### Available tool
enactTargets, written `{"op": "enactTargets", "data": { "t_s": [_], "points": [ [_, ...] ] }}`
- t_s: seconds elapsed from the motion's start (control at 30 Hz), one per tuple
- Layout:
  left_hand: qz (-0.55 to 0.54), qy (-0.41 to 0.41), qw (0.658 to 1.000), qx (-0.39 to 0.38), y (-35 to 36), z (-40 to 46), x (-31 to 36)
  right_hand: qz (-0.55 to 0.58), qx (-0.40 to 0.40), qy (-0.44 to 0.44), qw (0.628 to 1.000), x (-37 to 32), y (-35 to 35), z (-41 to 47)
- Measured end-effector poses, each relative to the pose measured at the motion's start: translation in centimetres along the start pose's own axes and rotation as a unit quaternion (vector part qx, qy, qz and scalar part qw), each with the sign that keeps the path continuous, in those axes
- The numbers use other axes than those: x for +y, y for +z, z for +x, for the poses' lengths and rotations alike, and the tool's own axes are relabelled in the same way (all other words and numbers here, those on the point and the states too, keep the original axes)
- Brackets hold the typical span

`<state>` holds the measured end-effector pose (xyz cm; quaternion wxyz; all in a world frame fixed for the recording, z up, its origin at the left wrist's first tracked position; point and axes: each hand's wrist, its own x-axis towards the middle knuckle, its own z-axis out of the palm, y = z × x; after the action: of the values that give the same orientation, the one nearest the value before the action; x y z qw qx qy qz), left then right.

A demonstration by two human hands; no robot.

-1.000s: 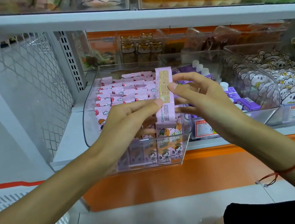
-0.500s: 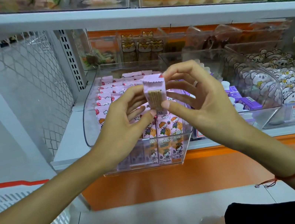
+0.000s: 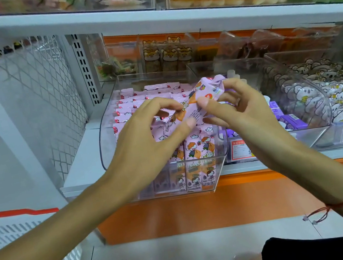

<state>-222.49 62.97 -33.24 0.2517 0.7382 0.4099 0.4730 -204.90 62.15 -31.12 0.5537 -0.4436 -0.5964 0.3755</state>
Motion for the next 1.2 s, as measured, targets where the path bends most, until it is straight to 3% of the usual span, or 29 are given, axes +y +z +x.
{"op": "enactTargets", "data": {
  "t_s": [0.13,0.23,0.43,0.7,0.83,1.0,1.07,1.2],
  "points": [
    [-0.133,-0.077,0.984,-0.092,-0.1,0.3,-0.1,0.081,-0.044,0.022,0.995,0.1,-0.3,0.2],
    [-0.197,-0.103,0.969,-0.111,0.2,0.2,-0.2,0.034,-0.069,0.003,0.997,0.0,0.0,-0.1],
    [-0.259,-0.100,0.960,0.032,1.0,0.1,0.4,-0.062,-0.138,-0.025,0.988,0.6,1.0,-0.8],
    [-0.199,-0.025,0.966,0.161,0.2,-0.1,0.9,-0.119,-0.129,-0.070,0.982,1.4,1.2,-0.3],
    [-0.127,0.007,0.983,0.135,-1.5,0.8,0.9,-0.126,-0.141,-0.083,0.979,1.1,1.8,1.1],
    [-0.063,0.059,0.982,0.167,-5.1,2.6,-0.3,-0.229,-0.004,-0.136,0.964,1.9,3.5,4.3],
    [-0.047,0.061,0.981,0.180,-6.1,3.3,-1.3,-0.308,-0.059,-0.121,0.942,2.8,4.3,5.3],
    [0.047,0.030,0.990,0.133,-7.4,6.3,-3.1,-0.465,-0.195,-0.119,0.856,4.9,5.3,6.4]
  ]
}}
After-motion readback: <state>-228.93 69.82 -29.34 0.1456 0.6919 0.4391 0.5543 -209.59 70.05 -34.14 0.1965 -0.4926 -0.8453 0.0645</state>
